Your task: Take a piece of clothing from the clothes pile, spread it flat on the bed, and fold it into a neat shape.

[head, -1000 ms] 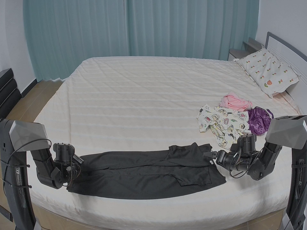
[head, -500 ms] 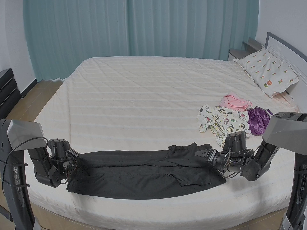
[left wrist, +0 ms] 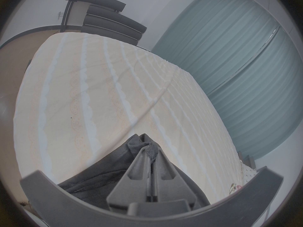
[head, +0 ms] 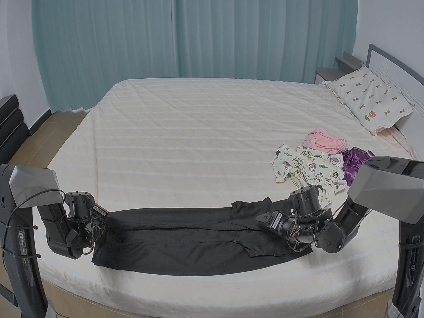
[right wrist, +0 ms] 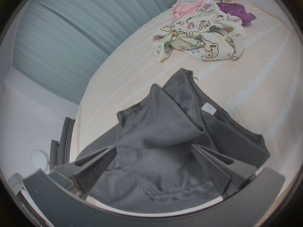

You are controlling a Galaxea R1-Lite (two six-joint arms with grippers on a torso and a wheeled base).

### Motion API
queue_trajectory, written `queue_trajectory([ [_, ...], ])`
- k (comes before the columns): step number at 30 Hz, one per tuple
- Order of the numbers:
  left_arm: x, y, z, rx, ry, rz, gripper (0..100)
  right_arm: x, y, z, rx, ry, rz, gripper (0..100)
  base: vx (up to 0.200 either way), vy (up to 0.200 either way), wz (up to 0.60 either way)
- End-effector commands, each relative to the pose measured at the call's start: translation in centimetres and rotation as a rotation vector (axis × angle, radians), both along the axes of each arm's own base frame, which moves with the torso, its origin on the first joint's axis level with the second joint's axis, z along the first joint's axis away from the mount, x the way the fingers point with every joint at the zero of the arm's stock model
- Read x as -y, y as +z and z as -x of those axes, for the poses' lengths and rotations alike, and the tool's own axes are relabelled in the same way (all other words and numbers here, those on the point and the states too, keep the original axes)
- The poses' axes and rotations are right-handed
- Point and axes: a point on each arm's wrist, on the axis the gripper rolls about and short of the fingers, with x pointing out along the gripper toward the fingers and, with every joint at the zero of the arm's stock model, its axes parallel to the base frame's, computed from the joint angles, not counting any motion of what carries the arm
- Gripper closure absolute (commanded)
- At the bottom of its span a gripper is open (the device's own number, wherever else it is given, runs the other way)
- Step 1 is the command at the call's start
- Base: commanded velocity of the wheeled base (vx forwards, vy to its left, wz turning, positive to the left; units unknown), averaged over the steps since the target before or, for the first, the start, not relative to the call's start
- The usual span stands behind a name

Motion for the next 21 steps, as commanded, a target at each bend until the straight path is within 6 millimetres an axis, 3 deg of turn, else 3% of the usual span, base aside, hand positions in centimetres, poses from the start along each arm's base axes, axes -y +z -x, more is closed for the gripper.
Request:
queue_trajectory([
  [1,-0.1,0.0,0.1,-0.001,0.002,0.001,100,-0.7,-1.0,-0.9,-0.004,-0.017,-0.013,0,0.0,0.0,0.0],
  [11,-0.1,0.1,0.2,-0.002,0.002,0.001,100,-1.1,-1.2,-1.1,-0.04,-0.039,0.034,0,0.0,0.0,0.0],
  [16,0.0,0.1,0.2,-0.002,0.001,0.001,100,-1.6,-1.4,-2.1,-0.023,-0.046,0.029,0,0.0,0.0,0.0],
  [17,0.0,0.1,0.2,-0.002,0.001,0.001,100,-1.7,-1.4,-2.2,-0.024,-0.047,0.031,100,0.0,0.0,0.0],
  [21,0.0,0.2,0.1,0.004,0.0,0.001,100,-1.6,-1.3,-2.2,-0.031,-0.065,0.062,100,0.0,0.0,0.0],
])
